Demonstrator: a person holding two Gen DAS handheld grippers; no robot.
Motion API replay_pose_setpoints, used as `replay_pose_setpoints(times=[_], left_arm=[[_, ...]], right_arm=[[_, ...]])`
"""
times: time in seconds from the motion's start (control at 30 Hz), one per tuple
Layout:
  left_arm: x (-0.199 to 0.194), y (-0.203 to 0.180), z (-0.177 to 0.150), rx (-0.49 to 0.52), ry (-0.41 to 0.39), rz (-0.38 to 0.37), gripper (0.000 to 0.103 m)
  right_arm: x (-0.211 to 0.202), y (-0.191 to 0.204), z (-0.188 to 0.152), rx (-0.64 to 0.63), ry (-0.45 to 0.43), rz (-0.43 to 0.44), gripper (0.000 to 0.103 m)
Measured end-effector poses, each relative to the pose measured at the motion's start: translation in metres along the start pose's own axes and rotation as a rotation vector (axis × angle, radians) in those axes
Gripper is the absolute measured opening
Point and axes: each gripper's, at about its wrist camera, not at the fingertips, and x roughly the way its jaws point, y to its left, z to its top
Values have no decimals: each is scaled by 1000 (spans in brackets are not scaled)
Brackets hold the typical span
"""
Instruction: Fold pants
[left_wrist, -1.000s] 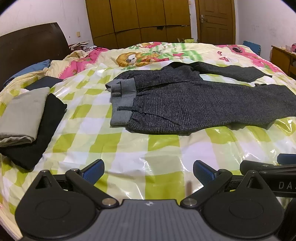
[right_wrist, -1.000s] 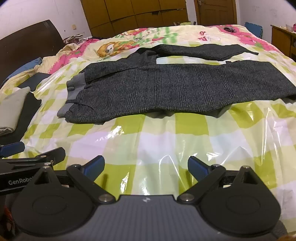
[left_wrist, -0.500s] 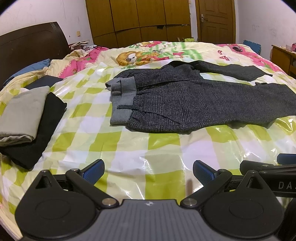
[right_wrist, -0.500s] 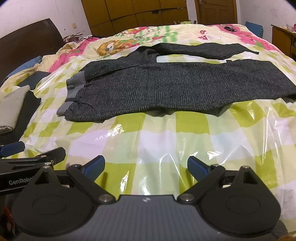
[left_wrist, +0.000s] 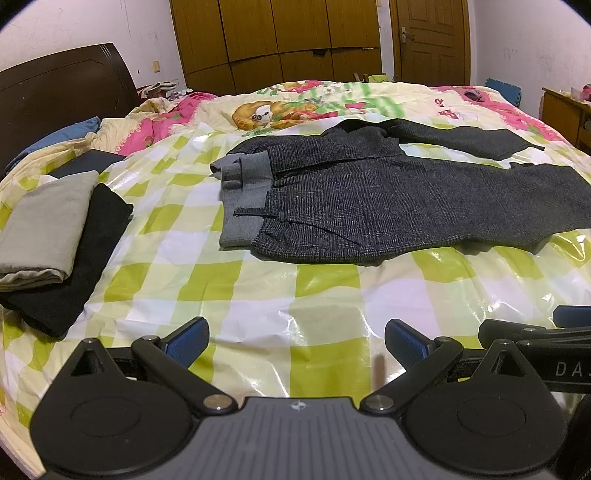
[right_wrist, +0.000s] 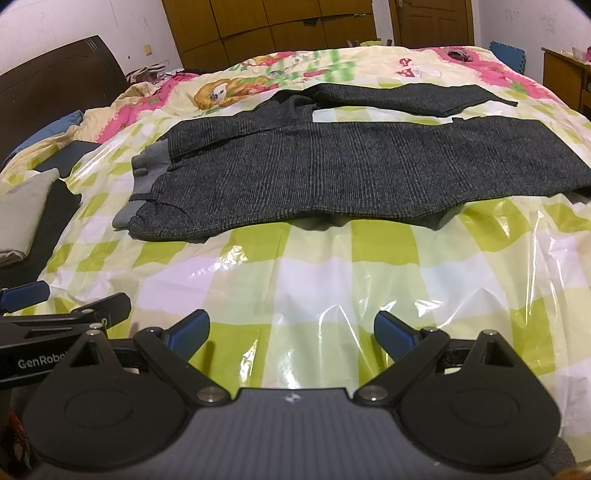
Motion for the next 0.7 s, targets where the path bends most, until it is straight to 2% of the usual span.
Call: replay_pose_setpoints(times=[0.7], left_arm=[[2,0,-2,-1,1,0,103]], right_arm=[[2,-1,0,4,7,4,96]])
